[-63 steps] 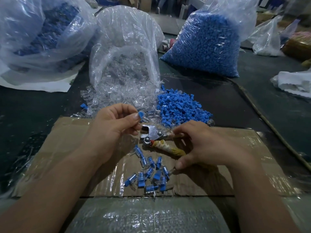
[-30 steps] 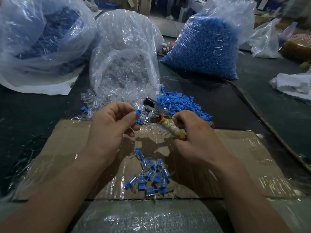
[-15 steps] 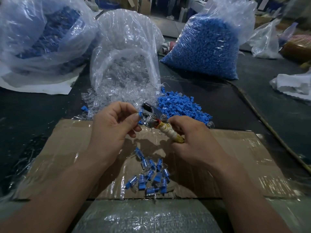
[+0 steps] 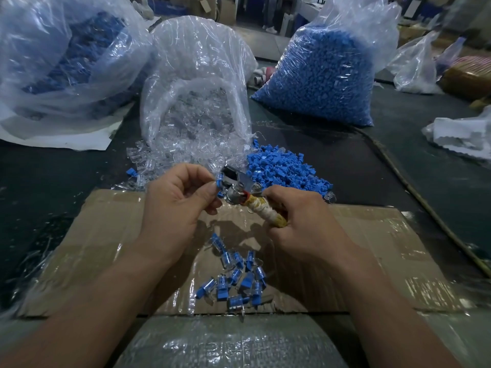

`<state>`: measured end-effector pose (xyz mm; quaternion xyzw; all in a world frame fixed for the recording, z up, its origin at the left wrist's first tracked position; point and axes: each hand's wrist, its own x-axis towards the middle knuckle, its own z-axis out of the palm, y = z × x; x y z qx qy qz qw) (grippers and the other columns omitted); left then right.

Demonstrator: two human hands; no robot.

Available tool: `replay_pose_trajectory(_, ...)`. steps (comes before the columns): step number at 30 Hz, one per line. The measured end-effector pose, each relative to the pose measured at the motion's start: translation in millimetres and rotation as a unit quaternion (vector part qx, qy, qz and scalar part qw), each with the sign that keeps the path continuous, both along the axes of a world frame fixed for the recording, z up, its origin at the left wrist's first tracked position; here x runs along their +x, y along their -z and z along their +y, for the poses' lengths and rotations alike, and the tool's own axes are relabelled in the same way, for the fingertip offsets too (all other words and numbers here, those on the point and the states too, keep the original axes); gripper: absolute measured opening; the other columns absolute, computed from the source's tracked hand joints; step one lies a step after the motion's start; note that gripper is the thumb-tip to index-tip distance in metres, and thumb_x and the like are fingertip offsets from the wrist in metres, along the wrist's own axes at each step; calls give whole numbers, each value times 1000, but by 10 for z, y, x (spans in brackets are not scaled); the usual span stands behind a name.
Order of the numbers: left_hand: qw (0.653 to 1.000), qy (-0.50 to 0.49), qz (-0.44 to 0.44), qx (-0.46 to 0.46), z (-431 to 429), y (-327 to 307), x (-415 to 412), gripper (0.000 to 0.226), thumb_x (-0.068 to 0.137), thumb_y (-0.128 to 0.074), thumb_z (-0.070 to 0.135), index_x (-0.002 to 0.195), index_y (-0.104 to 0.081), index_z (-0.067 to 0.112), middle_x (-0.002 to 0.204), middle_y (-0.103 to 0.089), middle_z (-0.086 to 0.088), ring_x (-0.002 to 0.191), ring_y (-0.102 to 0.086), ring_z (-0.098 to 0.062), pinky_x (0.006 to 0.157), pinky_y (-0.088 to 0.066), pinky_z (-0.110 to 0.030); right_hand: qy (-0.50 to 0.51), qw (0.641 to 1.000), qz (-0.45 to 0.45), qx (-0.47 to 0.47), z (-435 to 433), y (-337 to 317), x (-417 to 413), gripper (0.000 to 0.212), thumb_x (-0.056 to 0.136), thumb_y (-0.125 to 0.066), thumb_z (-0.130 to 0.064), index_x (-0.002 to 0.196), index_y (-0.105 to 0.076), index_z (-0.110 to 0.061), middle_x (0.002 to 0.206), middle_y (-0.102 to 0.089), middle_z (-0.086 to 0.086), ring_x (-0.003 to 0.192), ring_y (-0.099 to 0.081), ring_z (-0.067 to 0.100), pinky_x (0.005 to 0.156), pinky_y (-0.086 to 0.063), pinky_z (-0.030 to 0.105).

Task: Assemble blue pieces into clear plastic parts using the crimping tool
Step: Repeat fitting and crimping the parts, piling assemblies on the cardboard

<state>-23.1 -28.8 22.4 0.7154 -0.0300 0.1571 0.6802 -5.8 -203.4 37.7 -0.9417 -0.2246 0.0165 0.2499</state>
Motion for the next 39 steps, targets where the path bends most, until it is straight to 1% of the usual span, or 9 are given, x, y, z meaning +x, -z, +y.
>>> replay_pose_trajectory(5, 1000, -5, -14, 1, 12, -27, -20, 23, 82, -54, -10, 75, -56, 12, 65, -57, -3, 53, -58, -3, 52, -48, -11, 4, 1000, -25, -2, 8, 17, -12, 24, 73, -66, -17, 88, -51, -28, 72, -46, -17, 67, -42, 0, 60, -30, 20)
replay_pose_trajectory(8, 1000, -12, -21, 1, 26, -31, -21, 23, 81, -54, -10, 75, -57, 12, 64, -58, -2, 52, -58, -3, 51, -48, -11, 11, 999, -35, -4, 27, 37, -3, 31, 73, -67, -19, 103, -59, -22, 82, -52, -12, 76, -46, 6, 68, -36, 23)
replay_pose_trajectory(12, 999, -36, 3, 7, 46, 0, -2, 22, 82, -56, -7, 76, -58, 14, 67, -60, -1, 54, -59, -3, 52, -50, -13, 16, 1000, -17, -1, 9, 72, 32, 37, 77, -69, -24, 113, -57, -23, 96, -57, -9, 86, -49, 8, 76, -43, 28)
replay_pose_trajectory(16, 996, -73, 16, -40, 164, -48, 44, 19, 81, -59, -3, 77, -61, 15, 62, -65, 5, 54, -60, -3, 51, -50, -14, 16, 1000, 5, -22, -73, 59, 58, 43, 72, -70, -19, 112, -58, -24, 88, -52, -16, 80, -49, 3, 73, -44, 26)
replay_pose_trajectory(20, 995, 29, 46, -83, 224, -149, -22, 8, 65, -64, 15, 69, -70, 16, 64, -69, -2, 49, -60, -10, 44, -47, -18, 6, 998, 49, -26, -92, 28, 37, 41, 66, -77, -26, 104, -60, -29, 82, -54, -17, 76, -51, 0, 69, -45, 25)
replay_pose_trajectory(24, 975, 166, 146, 14, 208, -171, -69, 15, 56, -67, 22, 69, -73, 18, 63, -69, -6, 46, -59, -10, 44, -47, -17, -8, 996, 73, -58, -60, 49, 34, 40, 63, -79, -38, 98, -60, -31, 82, -54, -17, 76, -49, -2, 68, -43, 25)
replay_pose_trajectory(29, 940, 265, 193, 91, 166, -173, -39, 13, 53, -69, 18, 65, -73, 19, 58, -68, -4, 45, -57, -3, 42, -42, -10, -5, 993, 62, -102, -86, 81, 75, 49, 61, -77, -51, 102, -58, -33, 88, -51, -16, 82, -47, 2, 70, -40, 26)
replay_pose_trajectory(36, 924, 286, 179, 181, 172, -133, -26, 14, 56, -72, 26, 67, -70, 18, 64, -68, 3, 53, -59, -2, 51, -46, -9, 0, 990, 61, -126, -115, 118, 112, 76, 59, -75, -58, 124, -49, -30, 101, -45, -12, 94, -41, 7, 75, -33, 26)
replay_pose_trajectory(39, 951, 196, 166, 173, 188, -74, 25, 12, 62, -71, 31, 65, -69, 19, 64, -68, 1, 50, -57, -4, 48, -44, -8, -5, 989, 73, -127, -135, 119, 117, 80, 58, -75, -59, 127, -46, -30, 103, -42, -13, 97, -38, 6, 78, -33, 26)
